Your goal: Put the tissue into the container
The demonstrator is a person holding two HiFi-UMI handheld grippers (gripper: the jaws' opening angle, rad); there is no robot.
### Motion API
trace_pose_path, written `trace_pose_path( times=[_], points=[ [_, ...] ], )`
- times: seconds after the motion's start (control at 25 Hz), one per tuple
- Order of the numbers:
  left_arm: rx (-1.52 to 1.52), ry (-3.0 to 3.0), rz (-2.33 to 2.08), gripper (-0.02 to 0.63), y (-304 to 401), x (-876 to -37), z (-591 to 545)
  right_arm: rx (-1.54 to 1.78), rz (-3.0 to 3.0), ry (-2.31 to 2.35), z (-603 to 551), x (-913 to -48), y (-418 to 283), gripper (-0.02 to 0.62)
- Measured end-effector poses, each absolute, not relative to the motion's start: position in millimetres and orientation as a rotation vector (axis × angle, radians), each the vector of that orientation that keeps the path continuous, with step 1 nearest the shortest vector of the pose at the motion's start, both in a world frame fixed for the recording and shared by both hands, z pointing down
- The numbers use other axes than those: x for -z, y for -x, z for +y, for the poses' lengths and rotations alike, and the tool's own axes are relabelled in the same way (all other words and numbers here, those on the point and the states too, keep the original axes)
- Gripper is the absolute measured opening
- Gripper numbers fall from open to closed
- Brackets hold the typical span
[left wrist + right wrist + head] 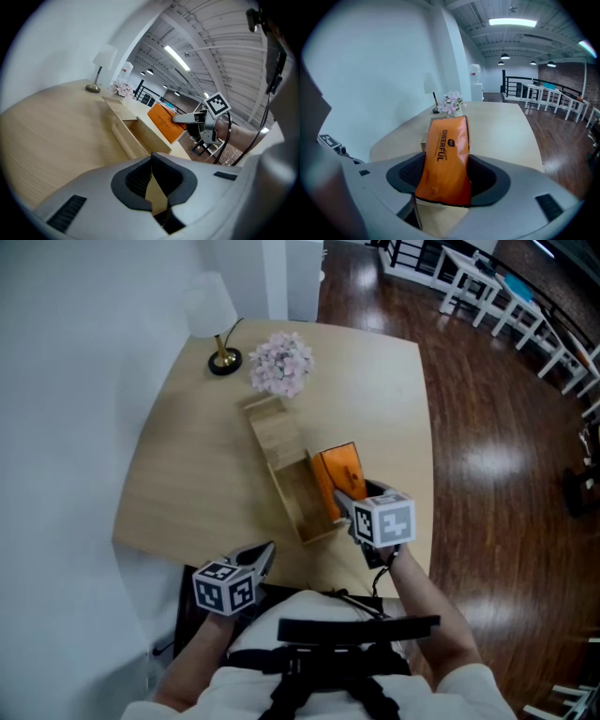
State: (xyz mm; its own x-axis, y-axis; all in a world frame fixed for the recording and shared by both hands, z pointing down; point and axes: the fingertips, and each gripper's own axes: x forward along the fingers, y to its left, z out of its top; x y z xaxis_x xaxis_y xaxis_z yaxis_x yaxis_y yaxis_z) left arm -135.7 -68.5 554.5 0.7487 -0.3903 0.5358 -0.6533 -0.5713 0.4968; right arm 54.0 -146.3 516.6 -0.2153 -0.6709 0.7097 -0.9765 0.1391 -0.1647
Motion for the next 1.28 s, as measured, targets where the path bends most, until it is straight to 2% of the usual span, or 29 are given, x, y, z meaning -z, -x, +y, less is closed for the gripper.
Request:
trace_pose_path(
  times=[0.44,1.0,1.28],
  points=[
    [-0.471,-2.226,-0.789,0.002,141,-558,-69,-0.851,-2.001,-1.448,-149,-529,2,0.290],
    [-0.475,-2.220,-0.786,0.002,143,-560,-68,-0.866,-1.959,-1.427,-154,-544,28,0.285],
    [-0.477,-2.198,-0.785,0.002,147,-564,-65,-0.888,-1.853,-1.423,-162,-581,30,0.285]
  ],
)
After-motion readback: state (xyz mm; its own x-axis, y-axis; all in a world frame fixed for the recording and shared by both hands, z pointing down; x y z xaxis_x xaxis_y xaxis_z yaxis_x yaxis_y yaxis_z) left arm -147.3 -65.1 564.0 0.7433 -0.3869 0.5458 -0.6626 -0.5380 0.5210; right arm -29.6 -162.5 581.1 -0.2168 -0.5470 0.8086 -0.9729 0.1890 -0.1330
